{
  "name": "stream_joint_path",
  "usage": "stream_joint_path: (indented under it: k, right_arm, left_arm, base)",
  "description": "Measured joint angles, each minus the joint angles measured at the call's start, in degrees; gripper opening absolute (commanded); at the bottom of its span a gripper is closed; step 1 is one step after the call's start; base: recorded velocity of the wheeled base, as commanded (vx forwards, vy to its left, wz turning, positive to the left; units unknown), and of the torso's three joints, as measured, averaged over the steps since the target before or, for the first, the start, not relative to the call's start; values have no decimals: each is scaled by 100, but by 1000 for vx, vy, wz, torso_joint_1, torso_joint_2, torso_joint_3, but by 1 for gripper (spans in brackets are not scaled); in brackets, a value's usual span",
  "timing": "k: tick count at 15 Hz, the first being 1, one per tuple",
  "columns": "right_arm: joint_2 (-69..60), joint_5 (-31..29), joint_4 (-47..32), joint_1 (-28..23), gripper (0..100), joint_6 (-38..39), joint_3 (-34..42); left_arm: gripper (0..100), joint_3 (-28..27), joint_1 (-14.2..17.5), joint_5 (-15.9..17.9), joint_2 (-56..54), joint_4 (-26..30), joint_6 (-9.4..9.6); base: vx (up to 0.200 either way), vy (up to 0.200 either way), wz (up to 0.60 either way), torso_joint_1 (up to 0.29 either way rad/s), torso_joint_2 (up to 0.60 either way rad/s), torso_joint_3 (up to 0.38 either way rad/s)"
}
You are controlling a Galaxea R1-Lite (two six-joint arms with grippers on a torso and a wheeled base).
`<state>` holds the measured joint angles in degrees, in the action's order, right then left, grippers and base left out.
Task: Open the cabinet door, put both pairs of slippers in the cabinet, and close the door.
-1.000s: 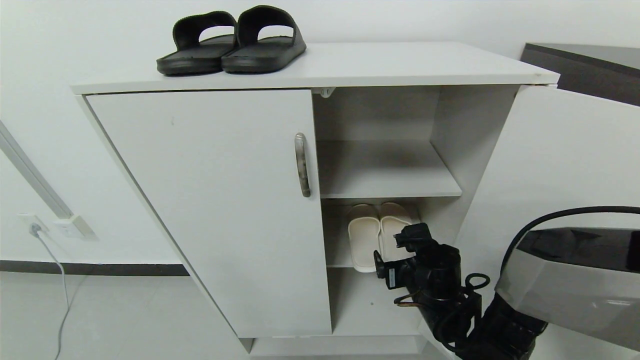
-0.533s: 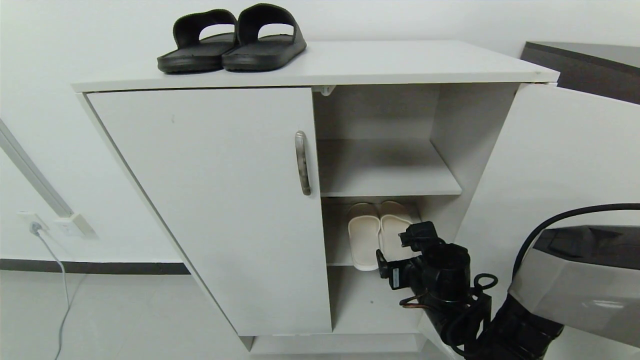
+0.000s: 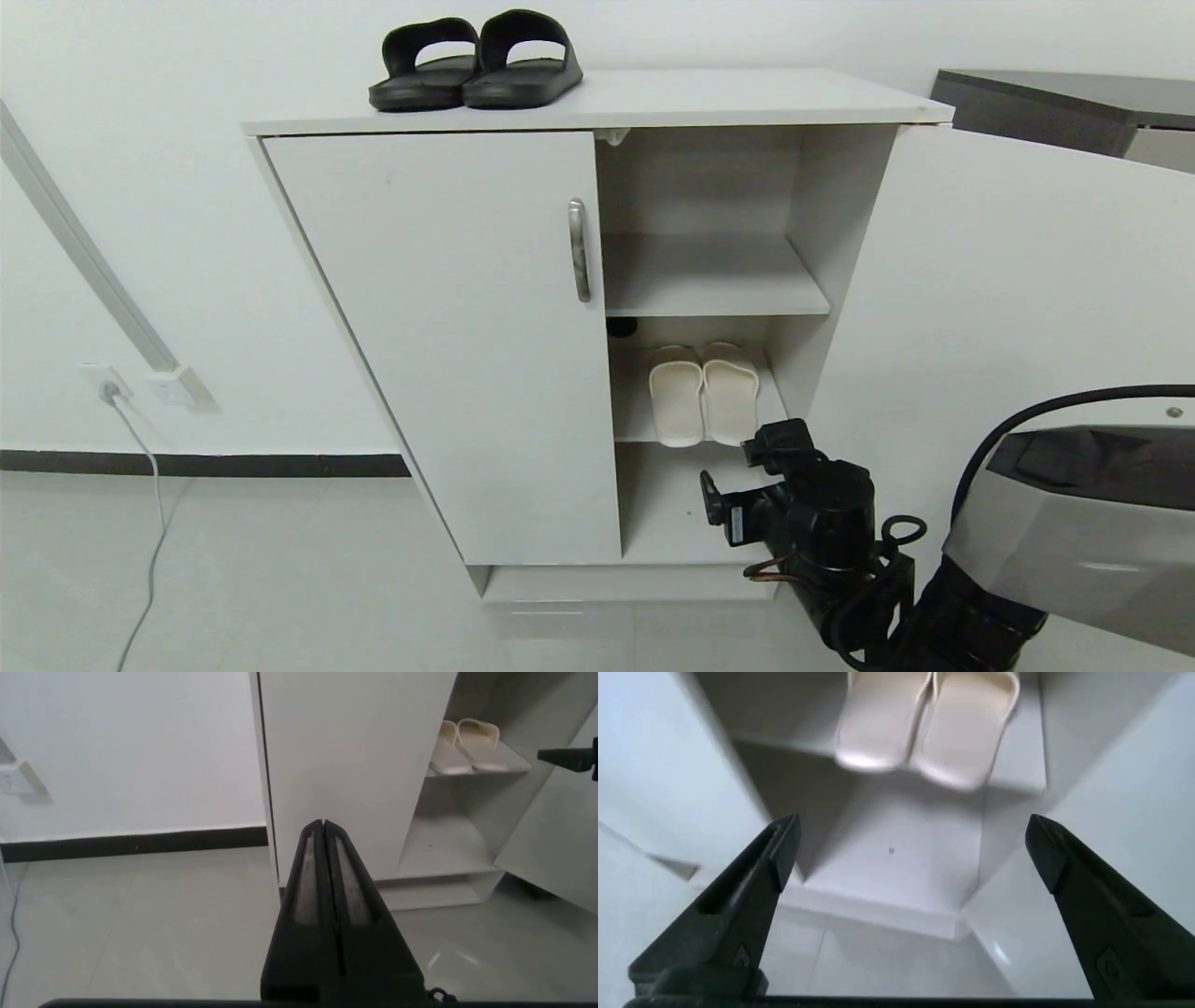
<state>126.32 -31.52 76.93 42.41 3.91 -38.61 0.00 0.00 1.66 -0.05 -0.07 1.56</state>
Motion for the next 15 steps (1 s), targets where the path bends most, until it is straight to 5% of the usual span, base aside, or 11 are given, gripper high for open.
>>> stream_joint_path:
  k: [15]
  right_arm:
    - [124, -6, 93, 37, 100, 2, 27]
  left_arm:
    - [0, 0, 0, 11, 5, 7, 0]
  base:
    - [0, 0, 0, 0, 0, 0]
